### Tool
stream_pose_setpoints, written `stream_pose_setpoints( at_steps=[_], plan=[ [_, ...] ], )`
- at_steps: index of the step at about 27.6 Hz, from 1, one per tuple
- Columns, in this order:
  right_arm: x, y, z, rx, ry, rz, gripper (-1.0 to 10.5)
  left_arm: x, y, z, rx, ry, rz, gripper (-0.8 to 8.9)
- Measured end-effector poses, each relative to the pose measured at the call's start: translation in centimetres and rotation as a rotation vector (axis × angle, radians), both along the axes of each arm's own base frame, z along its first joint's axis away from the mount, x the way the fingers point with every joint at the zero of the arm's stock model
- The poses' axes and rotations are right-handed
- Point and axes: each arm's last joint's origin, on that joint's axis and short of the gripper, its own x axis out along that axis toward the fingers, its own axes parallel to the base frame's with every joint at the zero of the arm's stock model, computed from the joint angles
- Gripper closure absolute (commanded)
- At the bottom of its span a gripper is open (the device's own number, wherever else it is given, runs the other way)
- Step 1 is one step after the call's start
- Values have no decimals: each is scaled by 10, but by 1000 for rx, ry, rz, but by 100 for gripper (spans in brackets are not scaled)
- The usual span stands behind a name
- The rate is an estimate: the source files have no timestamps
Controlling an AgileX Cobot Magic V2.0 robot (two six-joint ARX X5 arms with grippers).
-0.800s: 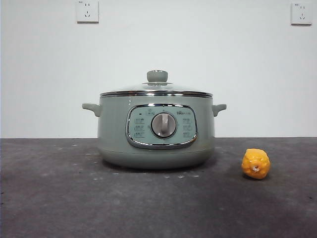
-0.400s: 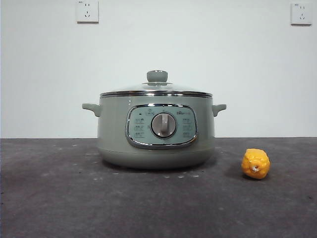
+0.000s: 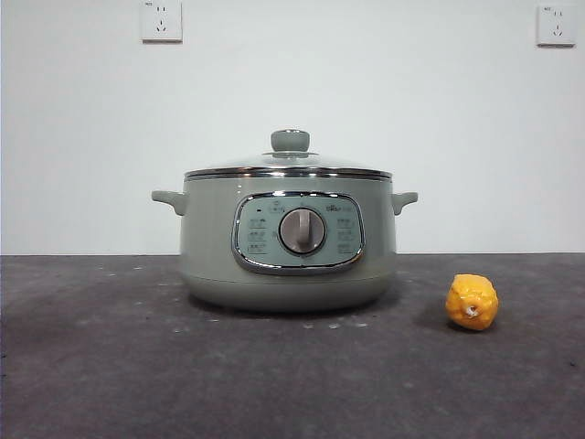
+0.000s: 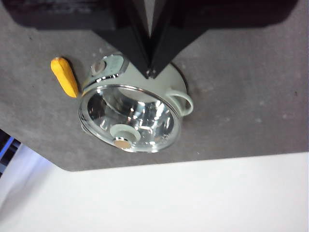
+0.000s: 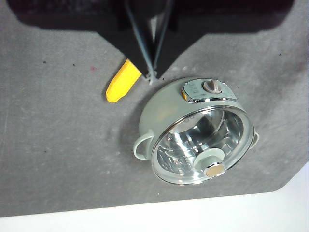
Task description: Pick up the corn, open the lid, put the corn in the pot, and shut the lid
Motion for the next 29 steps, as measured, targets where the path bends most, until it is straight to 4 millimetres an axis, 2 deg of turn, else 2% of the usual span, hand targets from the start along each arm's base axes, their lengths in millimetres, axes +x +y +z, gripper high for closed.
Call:
stream_pose_setpoints(
  at_steps=[4,6,7,10,11,13,19,29],
  plan=[
    [-2,0,0,1,5,6,935,4,0,-2,2,28,-5,812],
    [-2,1,0,6,4,16,863,5,0,-2,2,32,-5,760],
    [-2,1,0,7,4,20,788,5,0,-2,2,34,-7,688],
    [-2,1,0,10,5,23,464,5,-1,-2,-8,34,-34,310],
    [-2,1,0,11,5,22,385,5,-1,-2,-12,34,-47,217],
    [-1,1,0,15,10,21,353,4,-2,-1,-14,31,-57,197],
    [4,0,-1,26,34,27,353,4,-2,-1,-15,29,-60,197],
    [28,-2,-10,45,151,25,355,4,-2,-1,-12,28,-61,197]
  ],
)
